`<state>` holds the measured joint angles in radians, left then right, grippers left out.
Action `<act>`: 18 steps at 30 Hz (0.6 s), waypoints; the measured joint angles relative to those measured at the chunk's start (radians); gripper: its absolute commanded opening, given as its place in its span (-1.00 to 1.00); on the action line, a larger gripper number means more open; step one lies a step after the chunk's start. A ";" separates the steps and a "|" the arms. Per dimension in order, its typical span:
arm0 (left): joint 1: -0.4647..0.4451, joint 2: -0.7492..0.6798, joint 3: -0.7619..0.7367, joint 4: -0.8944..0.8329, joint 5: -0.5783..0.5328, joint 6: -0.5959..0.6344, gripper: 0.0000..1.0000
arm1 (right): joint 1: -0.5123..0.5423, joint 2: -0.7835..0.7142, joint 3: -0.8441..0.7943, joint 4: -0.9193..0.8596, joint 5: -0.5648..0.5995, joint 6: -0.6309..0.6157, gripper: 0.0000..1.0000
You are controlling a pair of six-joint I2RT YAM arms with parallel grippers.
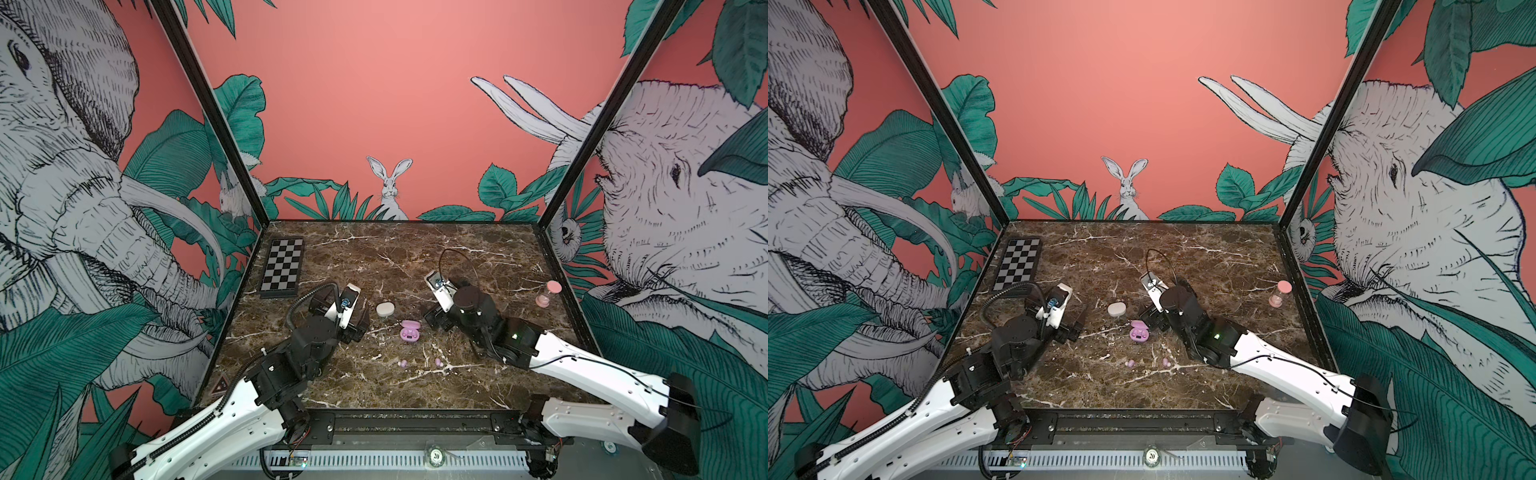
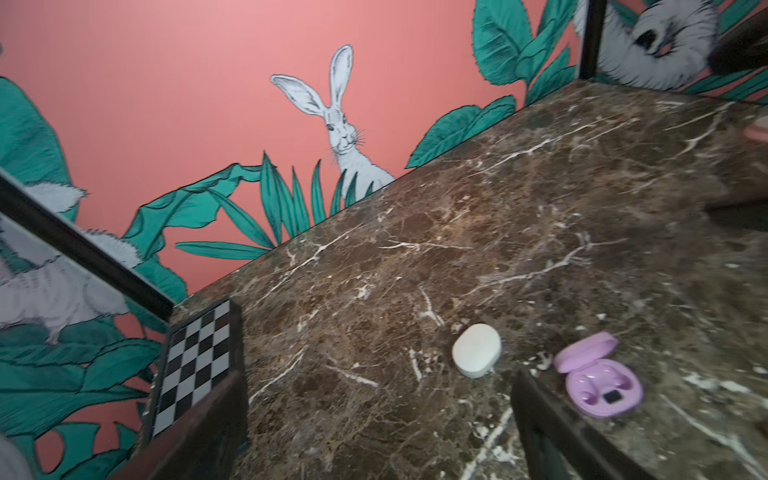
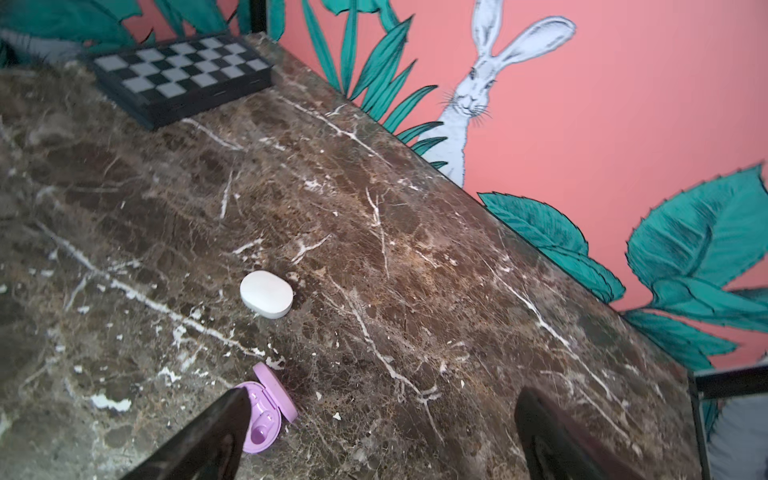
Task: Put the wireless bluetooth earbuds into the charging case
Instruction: 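Move the right gripper over the pink earbud nearest the robot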
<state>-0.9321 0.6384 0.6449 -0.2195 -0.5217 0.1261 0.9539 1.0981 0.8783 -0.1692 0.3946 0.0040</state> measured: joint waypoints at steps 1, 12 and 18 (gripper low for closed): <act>0.000 0.016 0.039 -0.032 0.031 -0.008 0.98 | -0.002 -0.011 0.002 -0.022 0.007 0.045 0.96; 0.000 0.185 0.145 -0.193 0.265 -0.235 0.98 | -0.006 -0.033 -0.003 -0.270 -0.062 0.351 0.96; 0.000 0.222 0.054 -0.179 0.276 -0.325 0.98 | -0.012 -0.031 -0.009 -0.348 -0.174 0.536 0.92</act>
<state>-0.9321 0.8604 0.6991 -0.3985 -0.2459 -0.1986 0.9421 1.0668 0.8692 -0.5167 0.2211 0.5400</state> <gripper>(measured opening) 0.991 0.972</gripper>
